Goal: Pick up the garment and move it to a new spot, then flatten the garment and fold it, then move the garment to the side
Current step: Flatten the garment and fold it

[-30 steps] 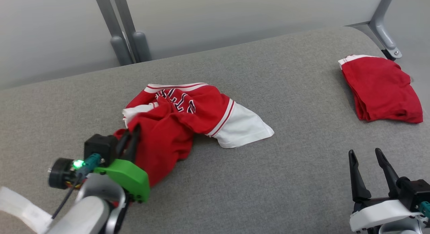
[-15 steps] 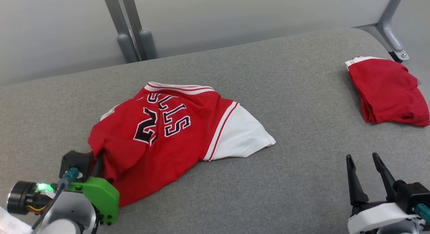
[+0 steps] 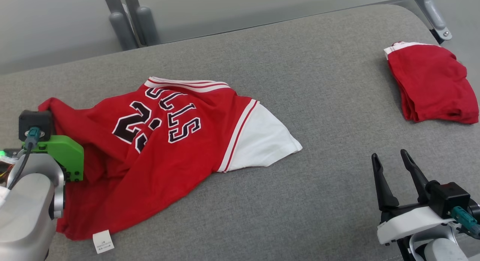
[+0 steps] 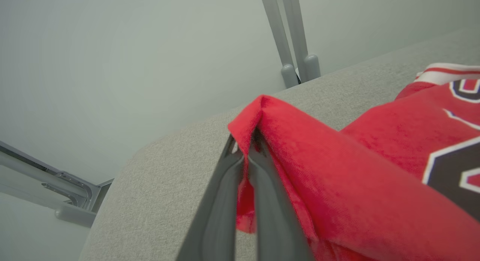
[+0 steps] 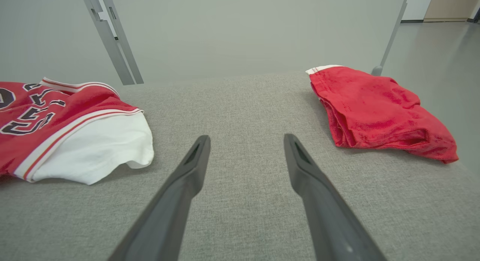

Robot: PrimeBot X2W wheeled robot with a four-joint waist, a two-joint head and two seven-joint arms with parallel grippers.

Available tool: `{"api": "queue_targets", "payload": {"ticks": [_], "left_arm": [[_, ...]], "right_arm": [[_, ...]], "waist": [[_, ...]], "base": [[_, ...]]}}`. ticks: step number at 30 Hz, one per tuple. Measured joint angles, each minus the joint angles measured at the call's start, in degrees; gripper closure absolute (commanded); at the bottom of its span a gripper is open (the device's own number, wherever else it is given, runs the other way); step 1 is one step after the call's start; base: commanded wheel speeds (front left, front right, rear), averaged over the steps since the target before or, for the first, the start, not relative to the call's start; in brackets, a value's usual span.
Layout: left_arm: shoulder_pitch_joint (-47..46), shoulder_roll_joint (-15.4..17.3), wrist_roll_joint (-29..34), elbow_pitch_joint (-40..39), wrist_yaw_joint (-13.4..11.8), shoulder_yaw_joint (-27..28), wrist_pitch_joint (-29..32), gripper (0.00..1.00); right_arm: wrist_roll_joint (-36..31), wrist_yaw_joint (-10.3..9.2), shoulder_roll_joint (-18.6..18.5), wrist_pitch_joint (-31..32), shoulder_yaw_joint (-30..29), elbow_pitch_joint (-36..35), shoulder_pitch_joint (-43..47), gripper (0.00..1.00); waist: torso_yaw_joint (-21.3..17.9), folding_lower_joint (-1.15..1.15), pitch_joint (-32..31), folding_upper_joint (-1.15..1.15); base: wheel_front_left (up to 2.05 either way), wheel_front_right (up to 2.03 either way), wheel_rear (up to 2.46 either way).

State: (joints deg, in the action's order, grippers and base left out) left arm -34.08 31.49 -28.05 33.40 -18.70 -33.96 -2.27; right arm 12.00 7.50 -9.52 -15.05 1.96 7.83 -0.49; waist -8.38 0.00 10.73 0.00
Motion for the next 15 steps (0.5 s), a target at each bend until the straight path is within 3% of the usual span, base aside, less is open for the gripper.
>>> {"api": "queue_targets", "payload": {"ticks": [3,6,11,15], "left_arm": [[-0.4,-1.5,-1.2,5.0,-1.5,2.3,-4.6,0.00],[-0.5,-2.5,-3.3,5.2,-3.4,5.4,-9.1,0.00],[4.4,-4.5,-4.0,-3.4,-4.5,7.3,-12.2,0.00],[8.1,-7.3,-2.1,-13.4,-4.1,2.6,-11.9,0.00]], "right_arm": [[0.1,0.00,0.0,0.0,0.2,0.5,0.0,0.00],[0.1,0.00,-0.2,0.0,-0.7,0.4,0.5,0.00],[0.0,0.00,-0.4,0.0,-2.0,0.1,2.4,0.00],[0.0,0.00,-0.5,0.0,-2.4,-0.8,2.8,0.00]], "waist": [[-1.2,0.00,0.0,0.00],[-1.9,0.00,-0.8,0.00],[-2.2,0.00,-2.8,0.00],[-2.5,0.00,-4.0,0.00]], "base": [[0.00,0.00,0.00],[0.00,0.00,0.00],[0.00,0.00,0.00],[0.00,0.00,0.00]]}}
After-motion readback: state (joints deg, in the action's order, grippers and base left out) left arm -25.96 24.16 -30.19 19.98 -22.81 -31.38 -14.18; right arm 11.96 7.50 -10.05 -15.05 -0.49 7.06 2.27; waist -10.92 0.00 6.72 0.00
